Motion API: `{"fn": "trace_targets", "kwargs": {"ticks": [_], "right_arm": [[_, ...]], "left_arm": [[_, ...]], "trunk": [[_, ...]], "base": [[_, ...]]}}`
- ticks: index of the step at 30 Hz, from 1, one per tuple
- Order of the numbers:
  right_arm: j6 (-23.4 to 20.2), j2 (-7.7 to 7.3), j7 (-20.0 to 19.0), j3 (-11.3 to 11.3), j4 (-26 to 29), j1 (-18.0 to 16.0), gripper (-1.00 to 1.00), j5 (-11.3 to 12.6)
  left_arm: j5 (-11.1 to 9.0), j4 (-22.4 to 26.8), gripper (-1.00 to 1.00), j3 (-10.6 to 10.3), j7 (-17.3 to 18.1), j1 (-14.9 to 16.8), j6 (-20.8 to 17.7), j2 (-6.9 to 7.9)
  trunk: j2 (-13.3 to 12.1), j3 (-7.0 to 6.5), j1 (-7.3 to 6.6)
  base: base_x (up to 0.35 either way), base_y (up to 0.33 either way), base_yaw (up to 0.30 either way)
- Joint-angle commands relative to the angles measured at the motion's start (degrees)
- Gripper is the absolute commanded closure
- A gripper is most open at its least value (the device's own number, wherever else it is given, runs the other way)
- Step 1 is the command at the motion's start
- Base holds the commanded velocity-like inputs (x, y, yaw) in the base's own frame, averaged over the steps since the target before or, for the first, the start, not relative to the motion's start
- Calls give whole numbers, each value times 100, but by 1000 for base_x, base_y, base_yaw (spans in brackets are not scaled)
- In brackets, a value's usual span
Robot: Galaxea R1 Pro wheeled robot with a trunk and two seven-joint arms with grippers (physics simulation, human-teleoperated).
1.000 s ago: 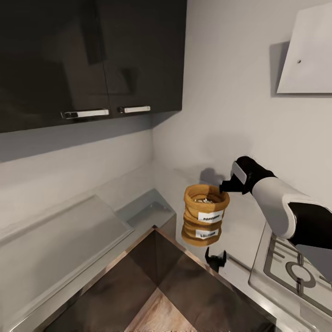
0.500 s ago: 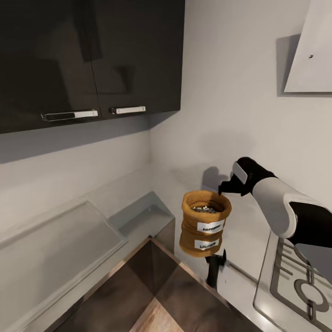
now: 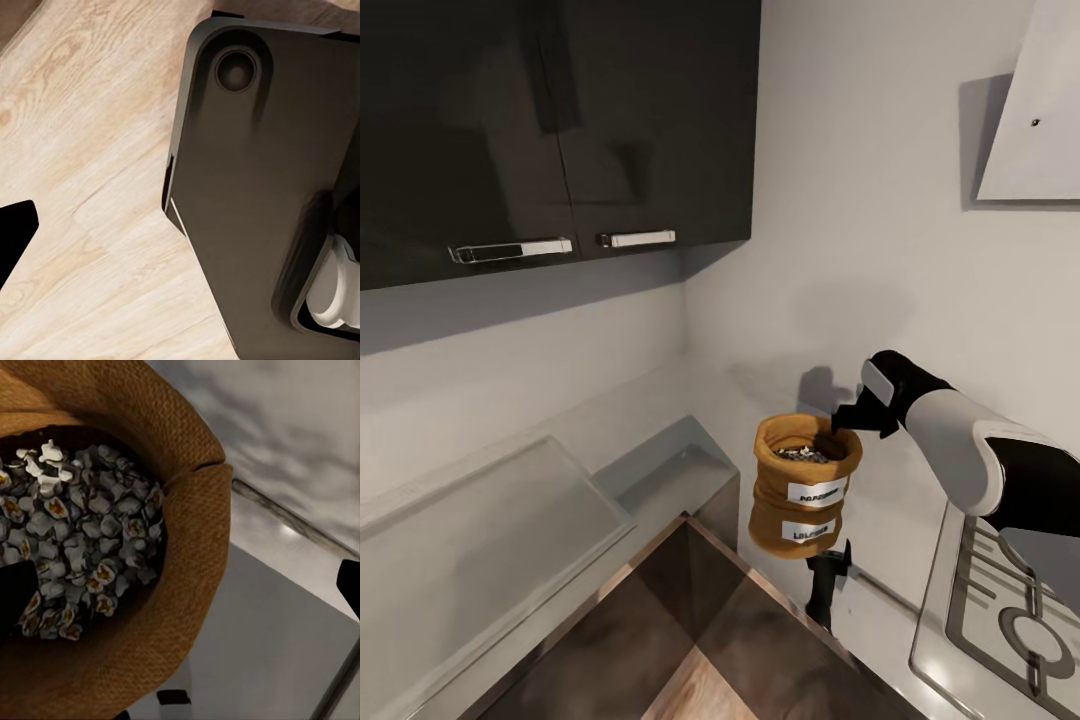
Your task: In the kitchen, take the popcorn bag from the countertop, put it into the microwave, and heat it until the popcorn is cooked so the cooked popcorn ends up inside the bag.
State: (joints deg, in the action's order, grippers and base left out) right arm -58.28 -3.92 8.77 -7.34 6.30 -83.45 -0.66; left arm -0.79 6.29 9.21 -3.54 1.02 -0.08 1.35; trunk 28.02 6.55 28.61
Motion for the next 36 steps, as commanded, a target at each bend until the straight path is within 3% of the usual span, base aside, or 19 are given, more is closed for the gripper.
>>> {"fn": "trace_targets", "kwargs": {"ticks": [1, 11, 36], "right_arm": [[-17, 4, 37, -49, 1, -4, -100, -4], [-9, 1, 31, -49, -235, -4, -100, -4], [1, -3, 28, -49, -313, -4, -100, -4]], "left_arm": [[-9, 0, -100, 21, -6, 3, -1, -1], [-9, -2, -100, 21, -6, 3, -1, -1], [-9, -2, -100, 22, -6, 3, -1, -1]], "trunk": [[10, 11, 3], [10, 35, 3], [10, 259, 3]], "base": [[0, 0, 0], [0, 0, 0], [0, 0, 0]]}}
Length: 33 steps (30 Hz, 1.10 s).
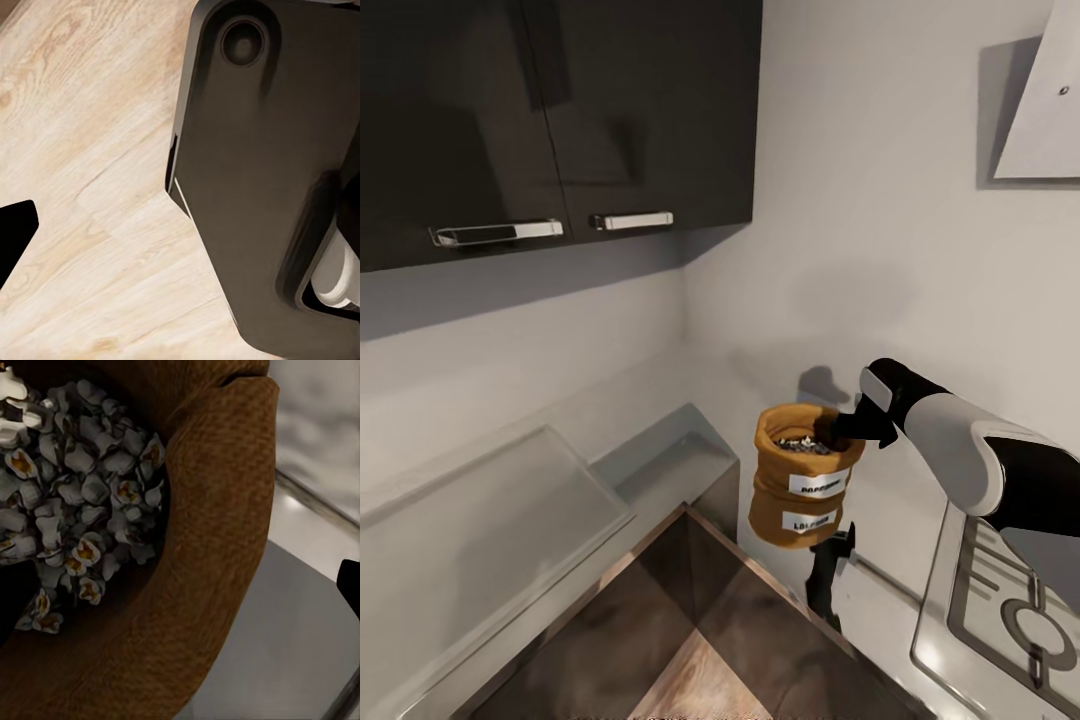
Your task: In the kitchen, take the popcorn bag from the countertop, put it into the microwave, and heat it until the popcorn is cooked so the cooked popcorn ends up inside the bag.
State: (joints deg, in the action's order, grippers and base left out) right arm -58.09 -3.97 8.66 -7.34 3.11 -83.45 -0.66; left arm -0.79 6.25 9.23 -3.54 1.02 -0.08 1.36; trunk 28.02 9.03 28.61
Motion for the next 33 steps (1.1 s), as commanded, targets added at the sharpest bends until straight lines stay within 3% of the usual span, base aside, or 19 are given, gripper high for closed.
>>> {"fn": "trace_targets", "kwargs": {"ticks": [1, 30, 31, 33], "right_arm": [[-18, 1, 39, -50, 5, -4, -100, -5], [-18, -6, 39, -56, 5, -4, -100, -5], [-18, -7, 39, -55, 4, -4, 100, -5], [-18, -7, 39, -56, 5, -4, 100, -5]], "left_arm": [[-9, 2, -100, 19, -6, 3, -1, -1], [-9, 4, -100, 18, -6, 3, -1, -4], [-9, 2, -100, 18, -6, 3, -1, -4], [-9, 2, -100, 20, -6, 3, -1, -4]], "trunk": [[10, 20, 2], [10, 243, 2], [10, 243, 2], [10, 243, 2]], "base": [[0, 0, 0], [0, 0, 0], [0, 0, 0], [0, 0, 0]]}}
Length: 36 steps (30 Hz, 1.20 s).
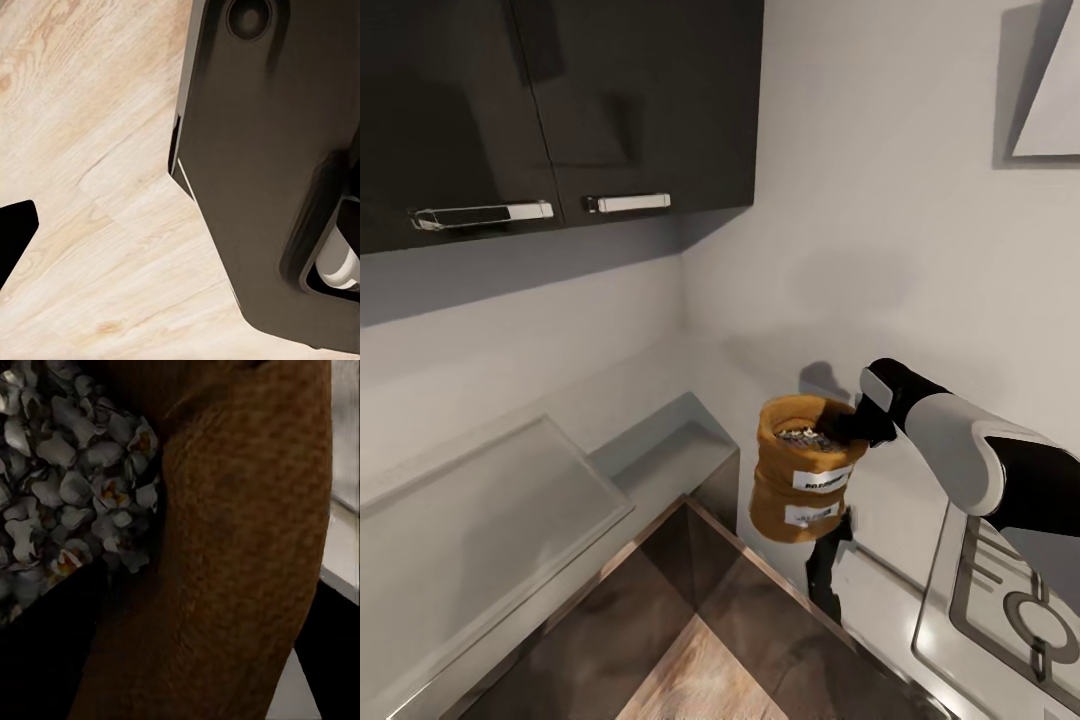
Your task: In the kitchen, take the popcorn bag from the countertop, put it into the microwave, and heat it until the popcorn is cooked so the cooked popcorn ends up inside the bag.
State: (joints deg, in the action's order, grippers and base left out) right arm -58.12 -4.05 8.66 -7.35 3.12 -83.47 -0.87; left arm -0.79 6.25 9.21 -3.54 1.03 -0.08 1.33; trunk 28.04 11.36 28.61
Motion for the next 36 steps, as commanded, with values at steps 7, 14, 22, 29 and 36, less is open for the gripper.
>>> {"fn": "trace_targets", "kwargs": {"ticks": [7, 14, 22, 29, 36], "right_arm": [[-17, 1, 39, -56, 4, -3, 100, 17], [-33, 1, 47, -64, 5, -3, 100, 17], [-42, 1, 56, -288, 5, -3, 100, 17], [-49, 1, 71, -610, 12, -3, 100, 17], [-51, -21, 83, -662, 36, -3, 100, 8]], "left_arm": [[-9, 3, -100, 19, -6, 3, -1, 0], [-9, 2, -100, 20, -6, 3, -1, -1], [-9, 2, -100, 19, -6, 3, -1, 0], [-9, 1, -100, 19, -6, 3, -1, -1], [-9, 4, -100, 19, -6, 3, -1, -4]], "trunk": [[9, 10, 2], [9, 5, 2], [9, -62, 2], [9, -128, 2], [9, -194, 2]], "base": [[0, 0, 0], [0, 0, 0], [0, 0, 0], [0, 0, 0], [-5, 0, 0]]}}
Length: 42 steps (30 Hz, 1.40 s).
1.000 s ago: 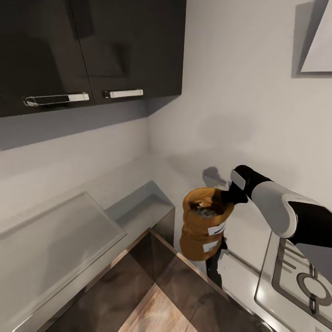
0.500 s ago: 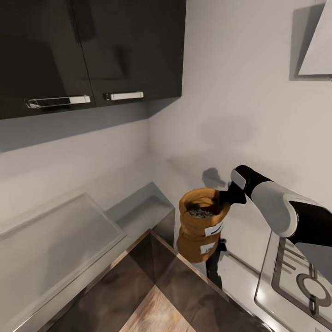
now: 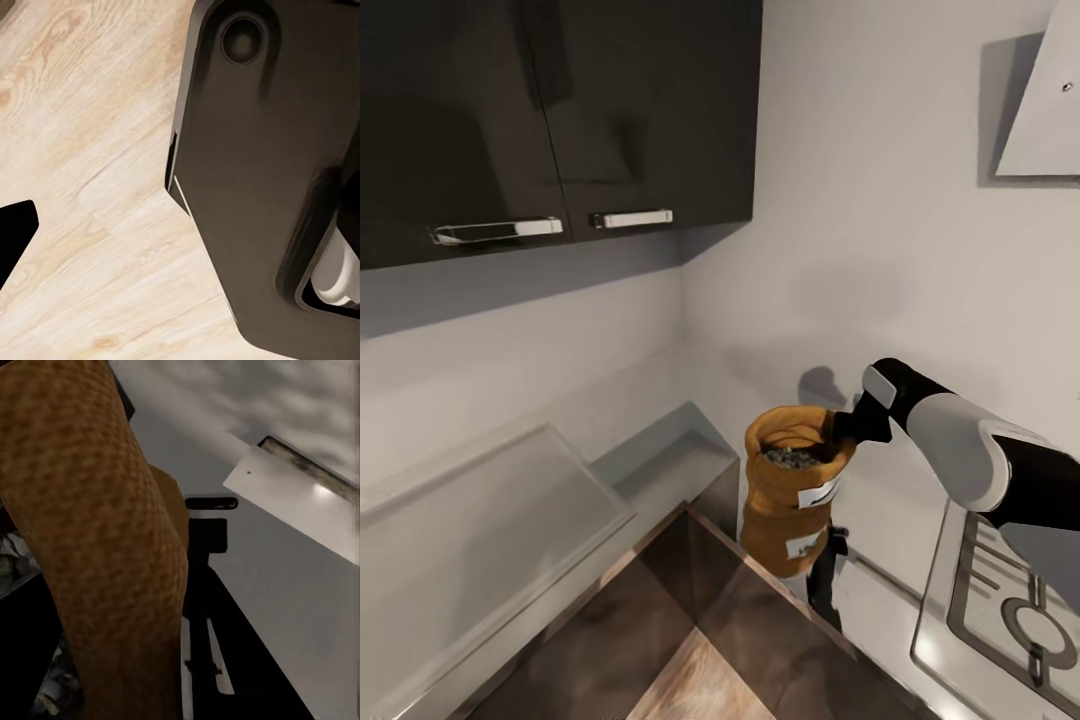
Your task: In the kitchen, take the popcorn bag from the countertop, put it into the microwave, and heat it until the popcorn is cooked so the cooked popcorn ends up inside the bag.
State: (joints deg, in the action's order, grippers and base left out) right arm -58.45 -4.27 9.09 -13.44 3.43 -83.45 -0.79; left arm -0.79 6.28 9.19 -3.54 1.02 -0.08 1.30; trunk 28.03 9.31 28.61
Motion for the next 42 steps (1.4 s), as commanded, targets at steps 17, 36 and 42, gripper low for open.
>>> {"fn": "trace_targets", "kwargs": {"ticks": [17, 36, 42], "right_arm": [[-17, -11, 53, -61, 34, -4, 100, -2], [-17, -30, 49, -54, 35, -4, 100, -1], [-17, -40, 49, -54, 35, -4, 100, -1]], "left_arm": [[-9, 0, -100, 21, -6, 3, -5, -33], [-9, 1, -100, 30, -6, 3, -10, -33], [-9, 3, -100, 30, -6, 3, -10, -33]], "trunk": [[9, -150, 2], [9, -236, 2], [9, -236, 2]], "base": [[-319, 0, 0], [-279, 185, -60], [-221, 251, -295]]}}
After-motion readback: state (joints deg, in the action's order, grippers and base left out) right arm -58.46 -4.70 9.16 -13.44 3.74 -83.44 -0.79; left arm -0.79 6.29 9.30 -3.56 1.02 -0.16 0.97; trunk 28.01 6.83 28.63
